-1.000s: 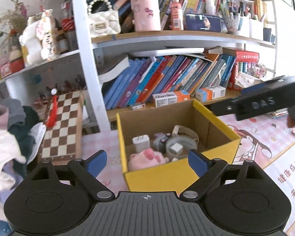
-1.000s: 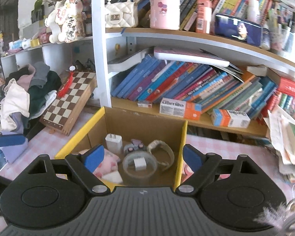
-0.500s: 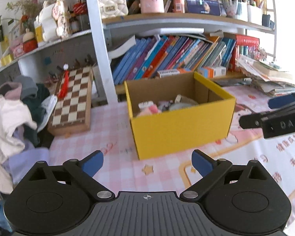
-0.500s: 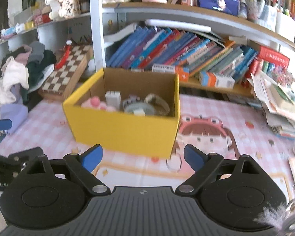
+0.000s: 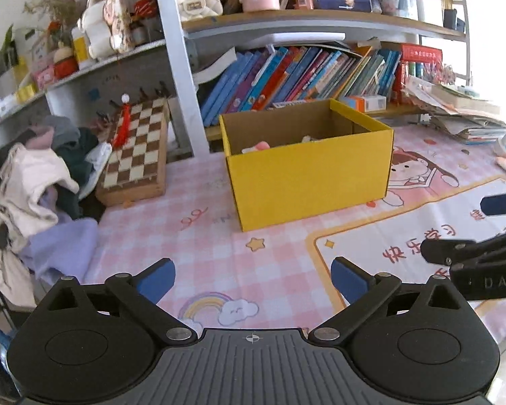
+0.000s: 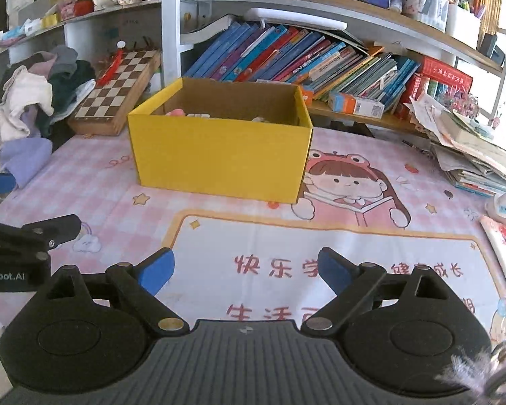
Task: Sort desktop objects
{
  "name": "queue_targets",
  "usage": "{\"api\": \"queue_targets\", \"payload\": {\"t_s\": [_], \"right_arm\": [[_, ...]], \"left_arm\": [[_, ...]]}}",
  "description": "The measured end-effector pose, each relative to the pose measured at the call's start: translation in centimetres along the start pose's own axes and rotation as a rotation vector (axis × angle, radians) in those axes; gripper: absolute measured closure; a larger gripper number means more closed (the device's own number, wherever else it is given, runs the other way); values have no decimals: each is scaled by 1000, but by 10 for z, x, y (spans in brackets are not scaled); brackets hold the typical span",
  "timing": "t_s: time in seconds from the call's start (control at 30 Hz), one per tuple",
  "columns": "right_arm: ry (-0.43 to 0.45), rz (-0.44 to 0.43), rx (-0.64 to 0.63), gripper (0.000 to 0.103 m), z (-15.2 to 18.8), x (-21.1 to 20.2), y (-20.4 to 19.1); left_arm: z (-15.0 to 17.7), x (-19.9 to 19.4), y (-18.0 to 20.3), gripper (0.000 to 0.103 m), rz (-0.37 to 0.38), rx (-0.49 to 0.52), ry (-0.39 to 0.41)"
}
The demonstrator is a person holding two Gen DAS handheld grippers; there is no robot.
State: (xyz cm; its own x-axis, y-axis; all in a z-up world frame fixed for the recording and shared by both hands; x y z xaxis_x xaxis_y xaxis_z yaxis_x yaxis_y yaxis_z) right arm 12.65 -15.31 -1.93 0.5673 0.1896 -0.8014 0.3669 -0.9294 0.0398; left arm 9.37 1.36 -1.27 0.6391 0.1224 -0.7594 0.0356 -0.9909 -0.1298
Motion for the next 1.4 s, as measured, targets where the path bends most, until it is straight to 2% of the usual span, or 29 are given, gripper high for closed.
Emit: {"api": "queue_targets", "payload": {"t_s": [0.33,0.63,1.4], "right_arm": [[-32,-9,62,8,11,-3,-1],[-25,-9,33,3,17,-9,-13],[-59,-11,15,2,27,-9,-21]], "left_arm": [[18,4,-4,3,18,2,-60],[26,-1,-7,2,42,-13,-67],[38,-4,-8,0,60,-30,-106]]}}
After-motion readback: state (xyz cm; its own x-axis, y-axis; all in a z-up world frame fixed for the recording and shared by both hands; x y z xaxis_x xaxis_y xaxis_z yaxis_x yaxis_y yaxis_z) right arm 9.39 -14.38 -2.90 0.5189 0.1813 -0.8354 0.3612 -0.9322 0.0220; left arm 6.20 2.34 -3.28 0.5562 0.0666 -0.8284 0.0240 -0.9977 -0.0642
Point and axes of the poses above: each gripper's, at about its wrist camera, not at the fingertips, and x roughly the way its jaws point, y to its right, z to its underside, the point moved 2 cm from there along x, roughly the way its jaws point, and after that the axes turned 14 degrees about -y, right-handed, at the moved point
